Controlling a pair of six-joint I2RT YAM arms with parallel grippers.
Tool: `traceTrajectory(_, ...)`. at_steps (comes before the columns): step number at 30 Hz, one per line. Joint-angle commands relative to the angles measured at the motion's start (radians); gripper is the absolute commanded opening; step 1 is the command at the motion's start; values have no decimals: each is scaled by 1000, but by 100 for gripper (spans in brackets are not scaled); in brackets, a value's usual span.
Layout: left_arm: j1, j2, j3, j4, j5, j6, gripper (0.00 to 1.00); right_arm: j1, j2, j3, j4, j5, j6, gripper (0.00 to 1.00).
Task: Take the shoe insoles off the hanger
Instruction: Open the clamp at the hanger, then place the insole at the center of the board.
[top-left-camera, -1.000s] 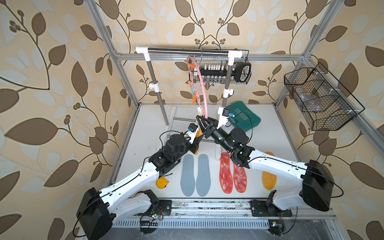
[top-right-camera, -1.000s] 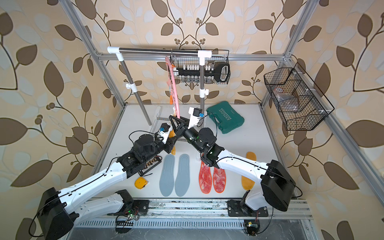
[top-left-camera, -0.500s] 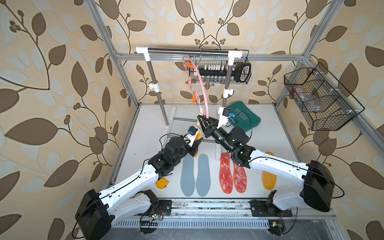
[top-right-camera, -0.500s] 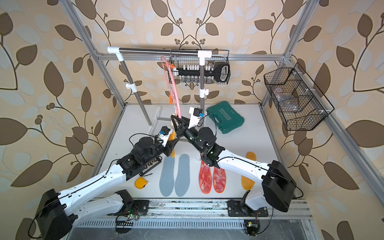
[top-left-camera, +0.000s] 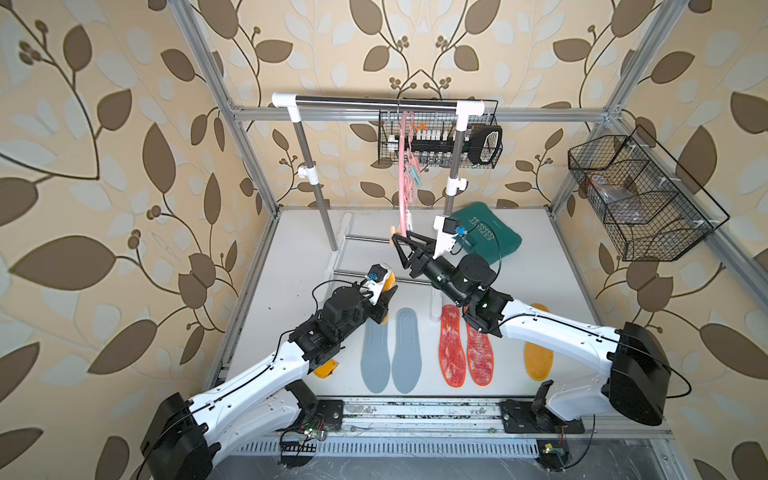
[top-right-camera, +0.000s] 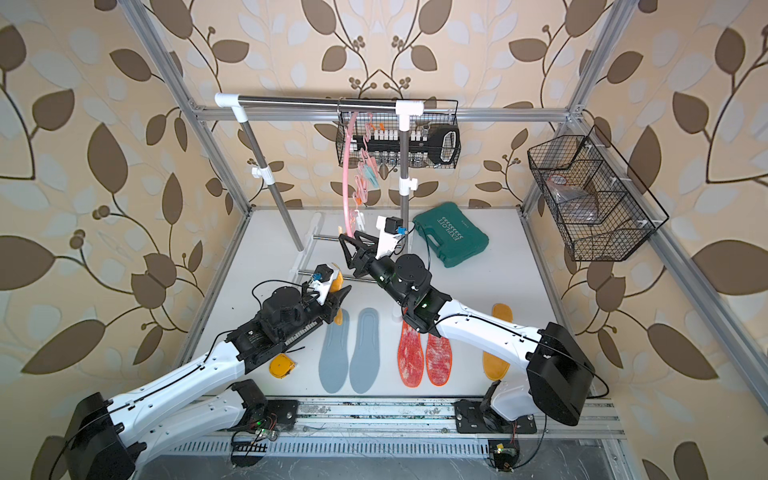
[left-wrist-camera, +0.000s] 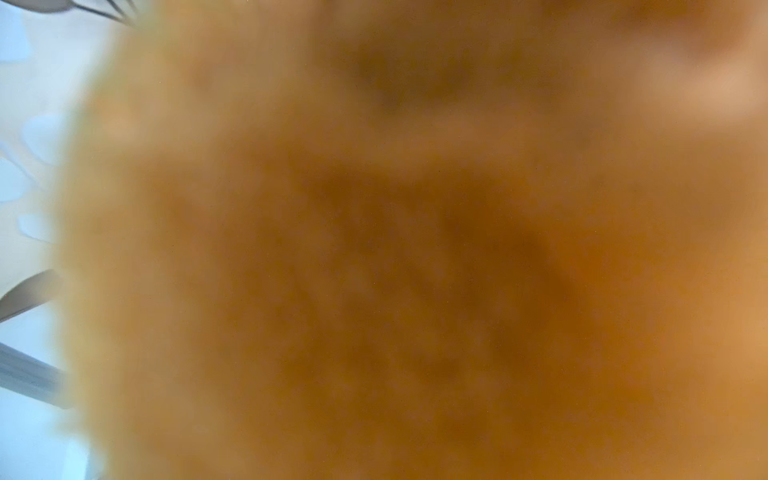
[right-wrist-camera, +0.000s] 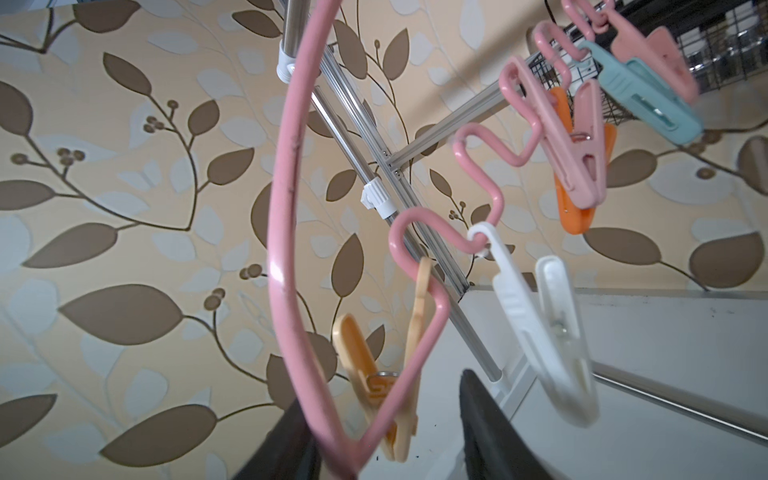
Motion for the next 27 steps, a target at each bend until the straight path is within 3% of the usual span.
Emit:
traceTrajectory(1,-5,-49,7,-4,-25,-3,39,-4,-35,-1,-21,12,-18,57)
traceTrajectory(10,-5,-135,-5,-95,-4,-44,39,-10,-120,-55,-97,-62,-80,71)
traceTrajectory(27,-5,-223,48,-207,192,-105,39,-10,-396,-215,-351,-267,-152,78)
